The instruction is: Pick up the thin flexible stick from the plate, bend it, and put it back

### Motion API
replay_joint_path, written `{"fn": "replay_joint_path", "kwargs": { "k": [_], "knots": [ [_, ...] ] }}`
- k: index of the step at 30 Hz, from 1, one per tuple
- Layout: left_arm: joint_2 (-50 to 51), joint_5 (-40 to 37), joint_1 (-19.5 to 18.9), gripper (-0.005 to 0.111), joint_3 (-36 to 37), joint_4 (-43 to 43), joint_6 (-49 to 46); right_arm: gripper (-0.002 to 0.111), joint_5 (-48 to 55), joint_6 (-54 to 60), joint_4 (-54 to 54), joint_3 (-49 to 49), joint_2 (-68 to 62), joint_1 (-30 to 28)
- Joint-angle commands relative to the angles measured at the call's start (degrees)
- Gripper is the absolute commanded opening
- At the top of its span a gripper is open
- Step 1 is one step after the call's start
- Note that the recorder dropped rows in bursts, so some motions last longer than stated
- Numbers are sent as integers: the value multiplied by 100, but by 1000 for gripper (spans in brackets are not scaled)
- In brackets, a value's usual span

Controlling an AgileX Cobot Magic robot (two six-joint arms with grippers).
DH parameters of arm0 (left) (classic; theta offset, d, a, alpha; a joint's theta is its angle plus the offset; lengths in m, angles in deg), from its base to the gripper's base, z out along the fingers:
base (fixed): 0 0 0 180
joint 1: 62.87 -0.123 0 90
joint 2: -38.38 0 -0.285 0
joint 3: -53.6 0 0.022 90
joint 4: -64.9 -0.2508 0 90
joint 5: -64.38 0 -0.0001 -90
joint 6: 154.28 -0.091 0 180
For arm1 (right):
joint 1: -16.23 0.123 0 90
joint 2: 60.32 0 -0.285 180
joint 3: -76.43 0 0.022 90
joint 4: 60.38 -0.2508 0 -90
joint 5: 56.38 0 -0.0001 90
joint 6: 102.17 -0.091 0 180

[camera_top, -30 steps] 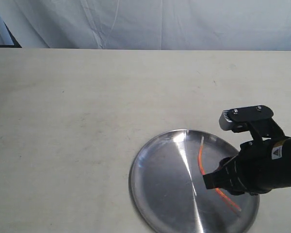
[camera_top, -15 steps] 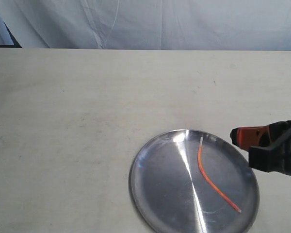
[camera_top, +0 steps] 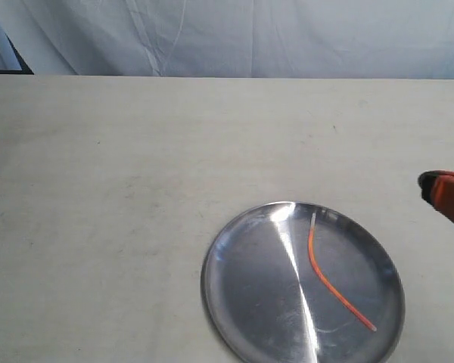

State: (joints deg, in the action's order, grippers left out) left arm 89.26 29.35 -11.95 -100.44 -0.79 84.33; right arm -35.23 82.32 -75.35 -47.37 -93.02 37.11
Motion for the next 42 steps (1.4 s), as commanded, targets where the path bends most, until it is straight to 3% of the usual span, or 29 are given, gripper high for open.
{"fn": "replay_joint_path", "kwargs": {
  "k": [1,5,7,11,30,33,36,39,42],
  "knots": [
    [-40,24,59,0,21,-6,14,1,-709,94,164,910,1013,-765],
    [-40,24,59,0,21,-6,14,1,-1013,253,164,1931,2450,-1419],
    [-40,24,59,0,21,-6,14,1,-1128,253,126,2102,2491,-1492],
    [-40,48,59,0,21,-32,14,1,-376,253,126,2102,2491,-1492],
    [-40,30,59,0,21,-24,14,1,-364,242,126,2102,2491,-1492],
    [-53,-8,12,0,21,529,303,1,-364,242,126,2102,2491,-1492],
    [-78,44,-381,0,52,1757,1055,1,-364,242,126,2102,2491,-1492],
    [-135,561,-1150,0,431,2930,1859,1,-364,242,126,2102,2491,-1492],
    [-293,1291,-2061,0,1172,3996,1972,1,-364,242,126,2102,2491,-1492]
  ]
}}
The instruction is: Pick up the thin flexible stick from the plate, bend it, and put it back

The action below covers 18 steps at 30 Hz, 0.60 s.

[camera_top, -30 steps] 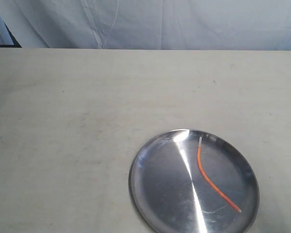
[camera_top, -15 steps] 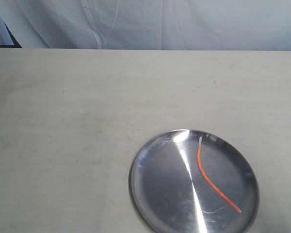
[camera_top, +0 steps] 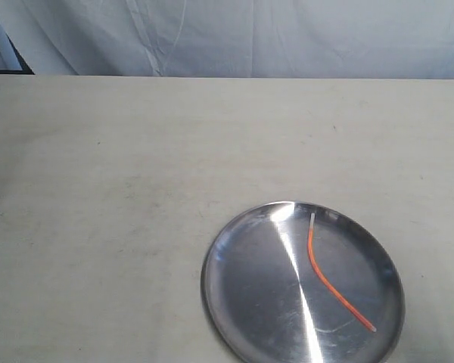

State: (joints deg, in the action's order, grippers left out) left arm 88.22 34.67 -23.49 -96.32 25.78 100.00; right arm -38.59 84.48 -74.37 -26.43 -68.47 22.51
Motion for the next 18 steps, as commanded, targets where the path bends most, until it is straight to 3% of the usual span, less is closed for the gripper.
{"fn": "replay_joint_path", "kwargs": {
  "k": [1,4,9,12,18],
  "knots": [
    [-273,1010,-1243,0,1048,1715,405,1,-28,26,28,7,36,-31],
    [-673,1367,-1994,0,1868,2546,395,1,-28,26,28,7,36,-31],
    [-1886,1384,-2549,0,2956,2865,168,1,-28,26,28,7,36,-31],
    [-2499,1787,-2903,0,3424,2764,-751,1,-28,26,28,7,36,-31],
    [-3290,3314,-3415,0,4344,2647,-3106,1,-28,26,28,7,36,-31]
  ]
}}
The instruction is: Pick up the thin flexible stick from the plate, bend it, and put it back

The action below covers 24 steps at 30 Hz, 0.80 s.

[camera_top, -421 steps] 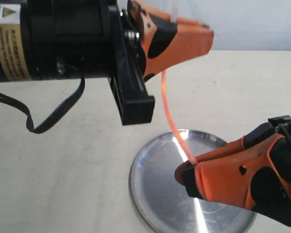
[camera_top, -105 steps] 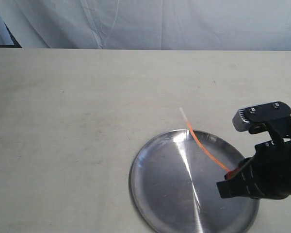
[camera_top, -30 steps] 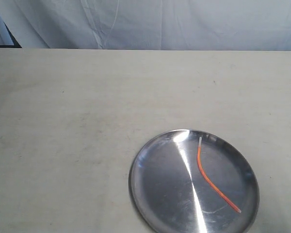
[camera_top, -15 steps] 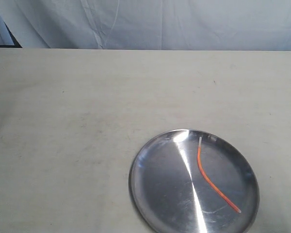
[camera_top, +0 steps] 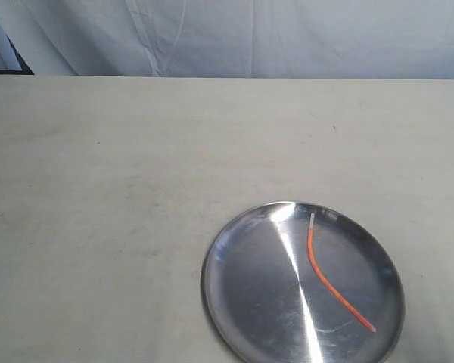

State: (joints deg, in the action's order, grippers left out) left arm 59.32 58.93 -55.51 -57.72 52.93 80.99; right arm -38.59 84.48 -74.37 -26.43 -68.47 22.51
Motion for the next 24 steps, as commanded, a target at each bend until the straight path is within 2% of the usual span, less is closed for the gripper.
{"fn": "replay_joint_path", "kwargs": {
  "k": [1,4,8,11,24],
  "knots": [
    [-508,1007,-248,0,629,-128,-1441,1,-28,26,28,7,36,-31],
    [-783,978,-282,0,854,-641,-1696,1,-28,26,28,7,36,-31],
    [-981,-402,-282,0,854,-880,-1681,1,-28,26,16,7,36,-31],
    [-997,-1007,-282,0,854,-951,-1681,1,-28,26,1,7,36,-31],
    [-997,-993,-282,0,854,-1100,-1681,1,-40,26,1,7,36,-31]
  ]
}}
